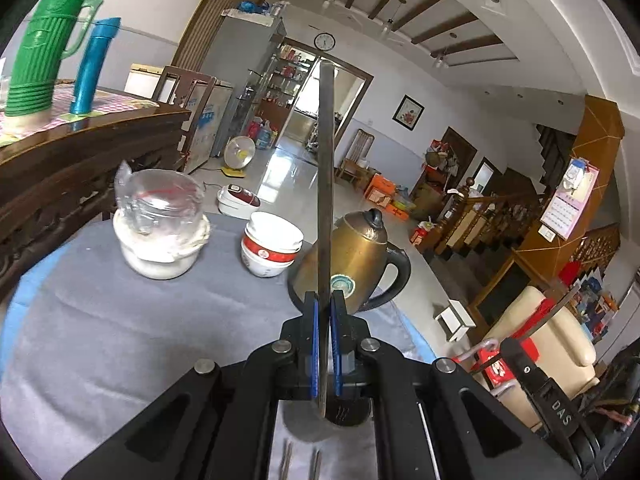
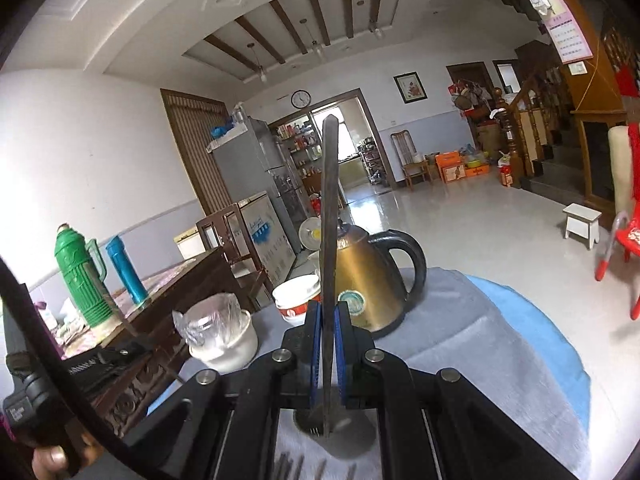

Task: Organize utensils
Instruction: 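Lower the left tool's chopstick into the grey holder cup and open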

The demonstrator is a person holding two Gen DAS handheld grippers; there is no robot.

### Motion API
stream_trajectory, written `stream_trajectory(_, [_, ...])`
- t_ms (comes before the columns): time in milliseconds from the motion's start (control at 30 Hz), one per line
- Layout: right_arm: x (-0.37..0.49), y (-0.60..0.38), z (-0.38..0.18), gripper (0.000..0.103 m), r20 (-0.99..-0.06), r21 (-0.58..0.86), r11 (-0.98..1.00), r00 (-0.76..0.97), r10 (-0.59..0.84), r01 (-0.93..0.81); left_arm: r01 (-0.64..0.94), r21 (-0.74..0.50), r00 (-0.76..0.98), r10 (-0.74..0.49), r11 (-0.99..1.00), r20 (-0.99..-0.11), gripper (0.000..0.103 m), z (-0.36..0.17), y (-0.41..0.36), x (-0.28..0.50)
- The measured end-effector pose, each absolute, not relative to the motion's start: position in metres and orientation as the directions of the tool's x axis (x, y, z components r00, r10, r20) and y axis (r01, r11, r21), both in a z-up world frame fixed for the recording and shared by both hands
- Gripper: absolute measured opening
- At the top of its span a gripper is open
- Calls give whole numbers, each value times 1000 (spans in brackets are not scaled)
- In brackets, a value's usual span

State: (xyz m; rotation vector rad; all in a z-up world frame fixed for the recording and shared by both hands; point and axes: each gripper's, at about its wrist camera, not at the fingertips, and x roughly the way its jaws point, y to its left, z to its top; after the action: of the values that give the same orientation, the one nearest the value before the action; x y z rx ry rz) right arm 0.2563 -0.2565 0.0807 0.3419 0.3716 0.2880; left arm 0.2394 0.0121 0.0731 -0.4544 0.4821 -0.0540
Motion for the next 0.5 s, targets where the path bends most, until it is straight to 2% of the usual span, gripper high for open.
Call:
stream_trajectory(233, [300, -242, 52, 7, -371, 382, 907, 870, 325, -176, -77, -385, 850, -141, 920, -507, 6, 40, -19, 286])
stream_trajectory(500, [322, -238, 20, 7, -444, 379, 911, 831, 334, -163, -81, -343, 803, -143, 936, -579, 6, 4, -32, 304])
